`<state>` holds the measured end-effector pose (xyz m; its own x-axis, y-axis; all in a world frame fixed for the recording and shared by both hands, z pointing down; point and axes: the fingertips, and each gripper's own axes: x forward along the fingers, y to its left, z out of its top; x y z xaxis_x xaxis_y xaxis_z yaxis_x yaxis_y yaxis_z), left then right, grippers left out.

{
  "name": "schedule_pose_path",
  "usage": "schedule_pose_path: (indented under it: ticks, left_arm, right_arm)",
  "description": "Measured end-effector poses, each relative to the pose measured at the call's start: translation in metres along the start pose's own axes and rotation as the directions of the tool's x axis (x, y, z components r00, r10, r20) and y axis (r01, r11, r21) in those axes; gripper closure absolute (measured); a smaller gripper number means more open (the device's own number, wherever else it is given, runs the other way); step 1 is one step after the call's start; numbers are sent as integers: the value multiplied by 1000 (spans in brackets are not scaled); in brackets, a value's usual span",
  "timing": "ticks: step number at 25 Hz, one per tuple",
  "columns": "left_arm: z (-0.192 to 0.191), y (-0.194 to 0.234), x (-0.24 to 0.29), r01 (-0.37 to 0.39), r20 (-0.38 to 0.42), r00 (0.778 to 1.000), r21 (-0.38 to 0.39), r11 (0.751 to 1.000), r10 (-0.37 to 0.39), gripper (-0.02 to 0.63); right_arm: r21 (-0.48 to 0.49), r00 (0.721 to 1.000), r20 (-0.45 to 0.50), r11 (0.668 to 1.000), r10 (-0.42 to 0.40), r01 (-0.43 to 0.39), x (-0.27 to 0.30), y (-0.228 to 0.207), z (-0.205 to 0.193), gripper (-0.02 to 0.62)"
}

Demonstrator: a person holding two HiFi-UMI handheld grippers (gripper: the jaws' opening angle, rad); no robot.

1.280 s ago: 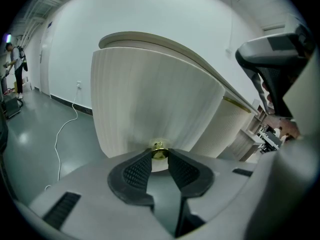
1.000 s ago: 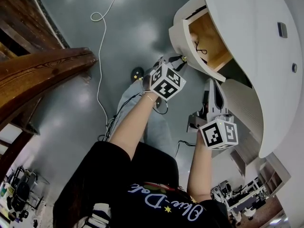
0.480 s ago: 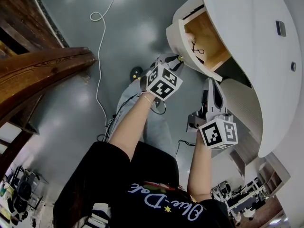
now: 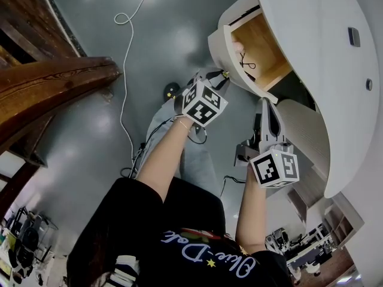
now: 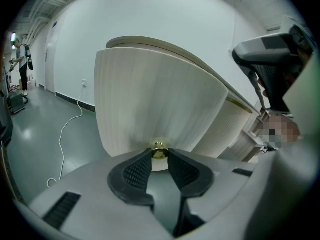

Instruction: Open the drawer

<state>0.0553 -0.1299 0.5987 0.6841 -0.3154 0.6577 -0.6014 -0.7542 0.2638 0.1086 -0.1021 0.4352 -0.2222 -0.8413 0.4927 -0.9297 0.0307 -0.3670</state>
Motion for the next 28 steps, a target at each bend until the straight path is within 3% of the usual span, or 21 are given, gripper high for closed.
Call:
schedule_pose_path:
  ticks: [28]
  left_arm:
    - [-18, -1, -17, 14, -6, 1000, -3, 1000, -14, 508]
  right_arm:
    - [-30, 999, -3, 999, 32, -32, 3, 23, -1, 597]
